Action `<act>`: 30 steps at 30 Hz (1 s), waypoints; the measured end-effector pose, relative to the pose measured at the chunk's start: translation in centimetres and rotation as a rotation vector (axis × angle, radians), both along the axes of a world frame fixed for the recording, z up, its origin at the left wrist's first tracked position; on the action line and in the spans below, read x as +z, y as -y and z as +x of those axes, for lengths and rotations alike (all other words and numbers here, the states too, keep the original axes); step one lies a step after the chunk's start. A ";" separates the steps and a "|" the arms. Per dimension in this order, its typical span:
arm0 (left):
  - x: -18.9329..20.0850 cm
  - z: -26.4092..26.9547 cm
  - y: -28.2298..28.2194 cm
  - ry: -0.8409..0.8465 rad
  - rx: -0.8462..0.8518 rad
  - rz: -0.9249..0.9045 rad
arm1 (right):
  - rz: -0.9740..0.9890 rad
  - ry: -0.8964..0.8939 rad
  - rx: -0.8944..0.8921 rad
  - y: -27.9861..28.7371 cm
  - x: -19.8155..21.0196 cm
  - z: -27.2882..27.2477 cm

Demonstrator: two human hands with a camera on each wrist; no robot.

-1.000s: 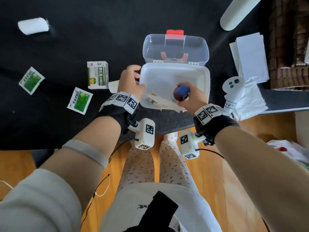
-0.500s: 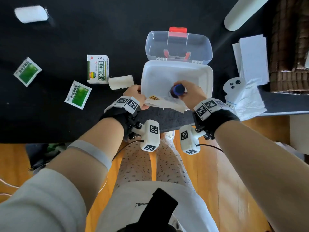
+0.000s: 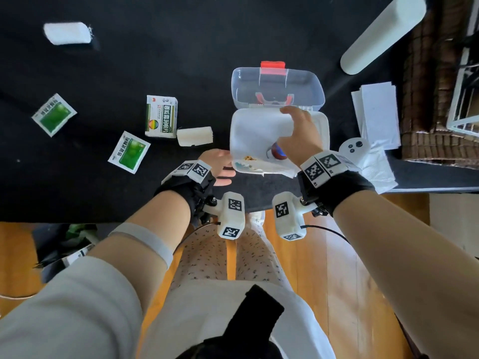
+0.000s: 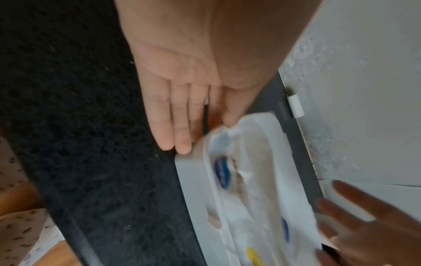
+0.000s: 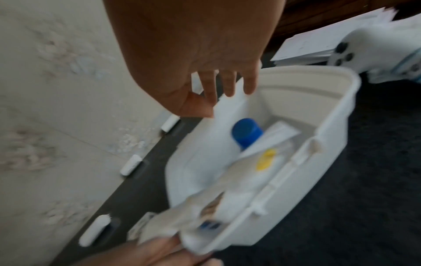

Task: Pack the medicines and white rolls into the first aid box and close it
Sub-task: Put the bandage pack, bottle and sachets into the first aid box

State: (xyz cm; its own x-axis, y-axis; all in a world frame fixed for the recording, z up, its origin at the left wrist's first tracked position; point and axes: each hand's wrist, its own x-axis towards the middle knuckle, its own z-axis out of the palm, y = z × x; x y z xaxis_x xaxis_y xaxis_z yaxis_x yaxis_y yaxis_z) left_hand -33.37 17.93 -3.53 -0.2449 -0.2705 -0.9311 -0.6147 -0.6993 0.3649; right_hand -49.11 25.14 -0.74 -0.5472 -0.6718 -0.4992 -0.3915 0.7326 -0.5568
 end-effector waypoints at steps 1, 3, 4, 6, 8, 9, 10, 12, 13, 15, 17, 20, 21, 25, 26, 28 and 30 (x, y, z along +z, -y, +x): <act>0.1 0.8 0.6 -0.007 0.007 0.027 | -0.050 -0.024 0.008 0.8 0.6 0.9; 0.0 3.0 2.2 -0.038 0.005 0.099 | -0.148 -0.048 0.046 2.5 1.2 3.1; -0.2 4.3 3.1 -0.049 0.005 0.128 | -0.189 -0.040 0.074 3.4 1.3 4.4; -0.7 7.2 5.1 -0.037 0.055 0.107 | -0.258 0.001 0.146 5.2 1.0 7.2; -1.6 10.5 6.7 0.037 0.093 -0.094 | -0.276 0.044 0.231 7.1 -0.1 10.0; -2.2 12.2 7.5 0.086 0.109 -0.218 | -0.252 0.063 0.273 7.9 -0.9 11.4; -2.7 13.9 8.2 0.132 0.122 -0.314 | -0.208 0.077 0.306 8.6 -1.9 12.6; -3.7 16.7 9.9 0.197 0.152 -0.443 | -0.083 0.045 0.356 9.8 -4.0 14.3; -4.2 17.8 10.7 0.227 0.158 -0.489 | -0.001 -0.007 0.388 10.2 -4.9 14.8; -5.0 19.3 12.1 0.271 0.138 -0.556 | 0.166 -0.132 0.469 10.8 -6.7 15.5; -5.7 19.8 12.9 0.278 0.114 -0.601 | 0.255 -0.229 0.553 11.3 -8.1 15.9; -7.1 19.5 13.8 0.352 -0.002 -0.618 | 0.264 -0.354 0.630 11.3 -9.4 16.4; -7.8 19.1 14.1 0.398 -0.068 -0.618 | 0.259 -0.403 0.642 11.4 -10.0 16.5; -8.8 17.6 13.9 0.597 -0.305 -0.664 | 0.232 -0.439 0.523 10.2 -10.8 16.7; -9.5 17.4 14.1 0.605 -0.340 -0.648 | 0.239 -0.411 0.486 10.1 -11.5 16.8; -9.7 17.1 14.5 0.552 -0.458 -0.603 | 0.246 -0.379 0.447 10.0 -11.6 16.6; -10.1 17.3 14.9 0.480 -0.559 -0.574 | 0.265 -0.380 0.429 10.2 -11.7 16.8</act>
State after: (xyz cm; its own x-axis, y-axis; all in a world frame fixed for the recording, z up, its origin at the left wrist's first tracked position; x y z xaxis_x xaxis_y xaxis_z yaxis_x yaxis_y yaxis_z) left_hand -16.03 2.99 -13.61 -0.1018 -0.6795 -0.7266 -0.9821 -0.0478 0.1823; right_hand -32.31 14.93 -12.39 -0.4287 -0.7508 -0.5025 -0.8159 0.5606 -0.1415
